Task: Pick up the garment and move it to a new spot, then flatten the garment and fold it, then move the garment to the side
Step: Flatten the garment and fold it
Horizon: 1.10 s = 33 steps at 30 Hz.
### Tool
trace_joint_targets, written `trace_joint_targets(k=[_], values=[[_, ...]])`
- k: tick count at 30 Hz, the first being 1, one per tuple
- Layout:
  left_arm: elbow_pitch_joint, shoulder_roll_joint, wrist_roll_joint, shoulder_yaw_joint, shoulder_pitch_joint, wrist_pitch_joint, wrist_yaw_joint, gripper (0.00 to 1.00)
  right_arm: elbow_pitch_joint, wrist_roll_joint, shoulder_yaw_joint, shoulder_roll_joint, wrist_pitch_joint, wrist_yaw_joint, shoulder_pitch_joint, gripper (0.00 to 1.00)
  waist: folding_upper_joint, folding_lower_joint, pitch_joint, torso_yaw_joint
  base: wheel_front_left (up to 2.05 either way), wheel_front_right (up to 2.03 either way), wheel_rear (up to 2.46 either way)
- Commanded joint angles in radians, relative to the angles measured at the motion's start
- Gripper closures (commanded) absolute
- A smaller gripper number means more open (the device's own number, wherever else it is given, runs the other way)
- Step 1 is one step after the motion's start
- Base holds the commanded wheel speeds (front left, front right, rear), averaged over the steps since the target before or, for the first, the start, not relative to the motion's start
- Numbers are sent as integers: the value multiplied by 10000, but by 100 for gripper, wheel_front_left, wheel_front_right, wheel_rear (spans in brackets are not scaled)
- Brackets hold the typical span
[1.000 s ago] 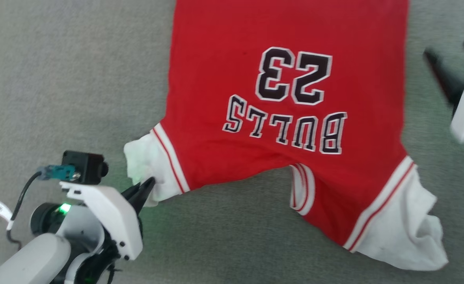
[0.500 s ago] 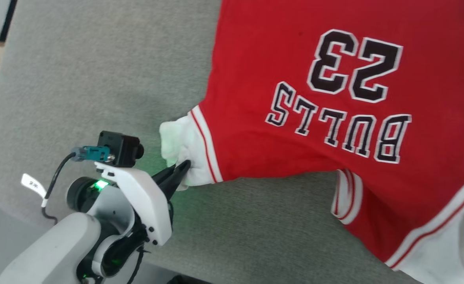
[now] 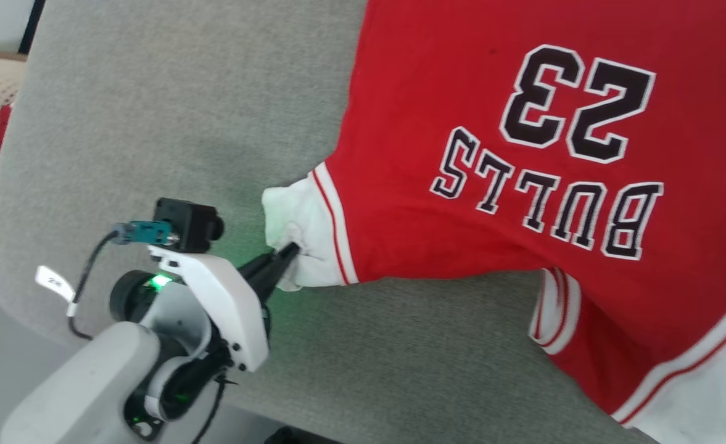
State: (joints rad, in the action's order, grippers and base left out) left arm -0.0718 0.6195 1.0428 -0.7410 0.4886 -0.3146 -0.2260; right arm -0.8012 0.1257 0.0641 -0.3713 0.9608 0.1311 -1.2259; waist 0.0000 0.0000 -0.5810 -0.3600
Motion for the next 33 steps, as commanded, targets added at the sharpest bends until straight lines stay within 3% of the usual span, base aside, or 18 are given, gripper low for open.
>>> trace_joint_targets(k=[1,8,10,15,23,29,33], values=[[200,88,-1,41,-25,33,-95,100,-454,85,-197,64,258,-7,901,100,0,0,159,197,0,0,0],[245,593,140,335,-292,56,-235,100,1110,1816,-1994,-160,14,-5,1659,100,0,0,932,1241,0,0,0],[260,789,226,455,-440,15,-316,100,2282,2846,-2763,-519,185,-5,2463,100,0,0,1331,1643,0,0,0],[253,1062,358,546,-634,-80,-466,100,4928,4383,-3379,-1327,706,-5,4268,100,0,0,1926,2193,0,0,0],[105,1419,532,714,-930,-181,-684,100,8582,5488,-2560,-1794,1680,-5,7518,100,0,0,2518,2730,0,0,0],[16,1515,548,723,-1078,-196,-721,100,10877,5224,-1208,-1008,2422,-5,10545,100,0,0,2796,2872,0,0,0],[16,1473,557,696,-1128,-150,-721,100,11103,4544,-777,-240,2183,-5,12111,100,0,0,2844,2880,0,0,0]])
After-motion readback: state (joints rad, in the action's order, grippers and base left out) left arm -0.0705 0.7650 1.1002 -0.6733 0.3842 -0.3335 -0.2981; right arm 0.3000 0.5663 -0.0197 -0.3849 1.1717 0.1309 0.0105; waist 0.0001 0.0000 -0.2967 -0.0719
